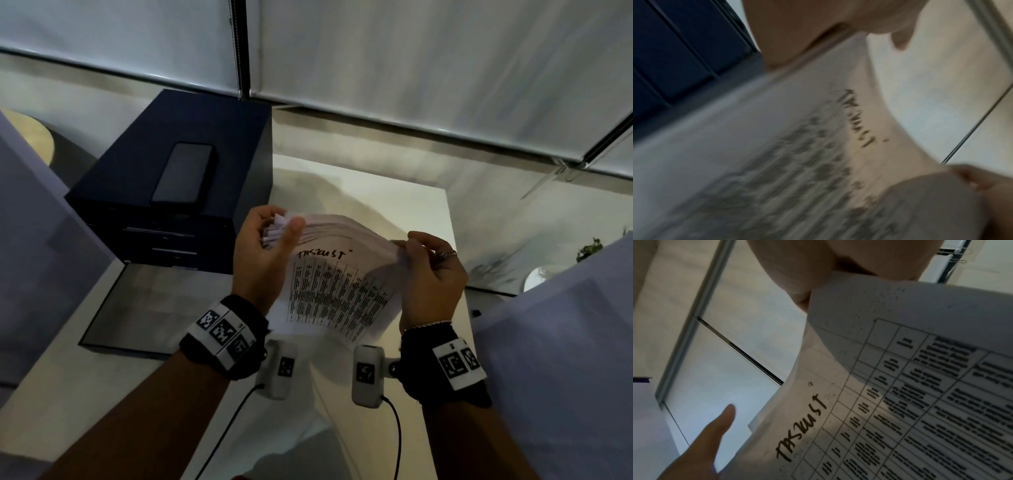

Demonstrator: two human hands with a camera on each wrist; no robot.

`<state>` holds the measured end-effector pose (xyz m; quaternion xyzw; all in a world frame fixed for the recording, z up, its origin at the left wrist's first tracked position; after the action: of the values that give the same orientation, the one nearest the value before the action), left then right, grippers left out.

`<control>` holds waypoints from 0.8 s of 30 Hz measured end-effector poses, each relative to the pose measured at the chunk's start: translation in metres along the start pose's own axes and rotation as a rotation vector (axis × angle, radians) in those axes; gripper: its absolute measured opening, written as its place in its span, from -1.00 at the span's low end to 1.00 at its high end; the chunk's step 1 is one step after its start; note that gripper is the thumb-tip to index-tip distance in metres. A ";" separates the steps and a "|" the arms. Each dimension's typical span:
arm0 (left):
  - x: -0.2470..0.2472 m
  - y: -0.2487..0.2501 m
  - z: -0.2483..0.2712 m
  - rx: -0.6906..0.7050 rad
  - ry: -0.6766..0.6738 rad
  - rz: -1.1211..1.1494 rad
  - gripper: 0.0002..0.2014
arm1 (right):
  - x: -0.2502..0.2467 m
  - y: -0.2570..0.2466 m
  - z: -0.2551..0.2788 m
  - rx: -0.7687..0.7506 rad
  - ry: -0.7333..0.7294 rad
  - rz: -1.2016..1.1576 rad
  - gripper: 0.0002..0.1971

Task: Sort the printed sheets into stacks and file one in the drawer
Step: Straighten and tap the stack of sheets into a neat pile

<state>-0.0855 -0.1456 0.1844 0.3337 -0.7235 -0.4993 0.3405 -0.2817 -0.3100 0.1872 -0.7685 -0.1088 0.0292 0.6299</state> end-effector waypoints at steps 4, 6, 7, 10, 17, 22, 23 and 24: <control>0.006 0.002 -0.010 0.030 0.110 -0.043 -0.81 | 0.001 -0.001 0.004 -0.035 -0.011 0.037 -0.86; 0.003 -0.001 -0.016 0.054 0.142 -0.080 -0.86 | 0.002 -0.001 0.009 -0.032 -0.094 0.017 -0.76; 0.001 -0.001 -0.018 0.060 0.161 -0.085 -0.85 | 0.003 -0.001 0.011 -0.044 -0.153 0.030 -0.60; 0.001 0.000 -0.020 0.080 0.170 -0.094 -0.85 | 0.003 0.008 0.018 -0.053 -0.287 0.157 -0.29; -0.016 -0.009 -0.025 -0.044 0.192 0.031 -0.85 | 0.007 0.030 0.020 0.055 -0.336 0.200 -0.61; -0.017 -0.012 -0.023 -0.048 -0.045 0.139 -0.73 | 0.005 0.031 0.019 0.052 -0.336 0.170 -0.72; -0.015 -0.014 -0.020 -0.041 -0.142 0.134 -0.48 | 0.003 0.029 0.018 0.043 -0.326 0.153 -0.71; -0.014 -0.018 -0.017 -0.046 -0.223 0.091 -0.26 | 0.001 0.026 0.017 0.032 -0.321 0.133 -0.71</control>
<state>-0.0614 -0.1471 0.1692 0.2351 -0.7597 -0.5337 0.2876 -0.2804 -0.2980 0.1584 -0.7495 -0.1564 0.1947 0.6131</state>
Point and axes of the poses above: each hand's wrist, its own z-axis away from the middle knuckle, its own x-axis out of the palm, y = z × x, the point moved 7 cm from there along -z, towards the middle knuckle, and after that the axes turned 3 degrees about z, right-handed, at the moved point
